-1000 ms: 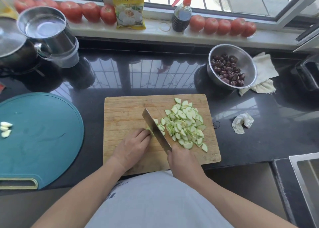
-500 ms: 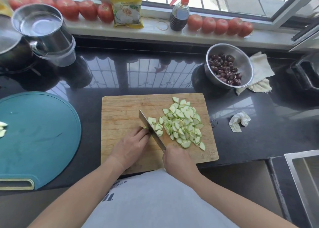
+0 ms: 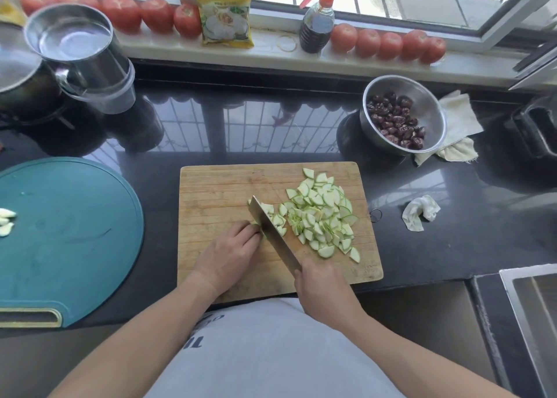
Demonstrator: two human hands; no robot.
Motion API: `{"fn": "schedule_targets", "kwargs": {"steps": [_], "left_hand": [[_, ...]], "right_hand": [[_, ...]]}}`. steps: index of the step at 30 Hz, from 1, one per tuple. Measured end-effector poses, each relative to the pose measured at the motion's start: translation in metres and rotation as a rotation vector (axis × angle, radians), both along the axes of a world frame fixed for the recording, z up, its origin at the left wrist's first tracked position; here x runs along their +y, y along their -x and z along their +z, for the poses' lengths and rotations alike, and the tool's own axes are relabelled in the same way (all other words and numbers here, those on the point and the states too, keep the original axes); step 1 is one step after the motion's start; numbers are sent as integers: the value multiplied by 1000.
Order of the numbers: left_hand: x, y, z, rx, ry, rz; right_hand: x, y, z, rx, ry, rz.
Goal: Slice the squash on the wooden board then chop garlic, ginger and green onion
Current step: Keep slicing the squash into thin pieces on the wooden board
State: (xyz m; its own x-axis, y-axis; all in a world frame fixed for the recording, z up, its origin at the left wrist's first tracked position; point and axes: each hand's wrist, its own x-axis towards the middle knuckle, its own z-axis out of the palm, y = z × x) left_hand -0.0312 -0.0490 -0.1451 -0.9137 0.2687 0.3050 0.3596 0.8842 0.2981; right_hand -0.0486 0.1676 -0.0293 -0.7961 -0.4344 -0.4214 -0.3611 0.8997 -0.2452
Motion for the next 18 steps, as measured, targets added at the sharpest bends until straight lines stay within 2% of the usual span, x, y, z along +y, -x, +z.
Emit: {"fn": "schedule_targets", "kwargs": {"steps": [6,12,18], "left_hand": [[1,0,4,27,-9,-4],[2,0,11,21,-11,-13],[2,-1,12,33,-8,-13]], "right_hand": [[-9,0,-13,37,-78,24],[-41,15,-34,75,18,-104],[-25,21,-32,72,73,-251]]}}
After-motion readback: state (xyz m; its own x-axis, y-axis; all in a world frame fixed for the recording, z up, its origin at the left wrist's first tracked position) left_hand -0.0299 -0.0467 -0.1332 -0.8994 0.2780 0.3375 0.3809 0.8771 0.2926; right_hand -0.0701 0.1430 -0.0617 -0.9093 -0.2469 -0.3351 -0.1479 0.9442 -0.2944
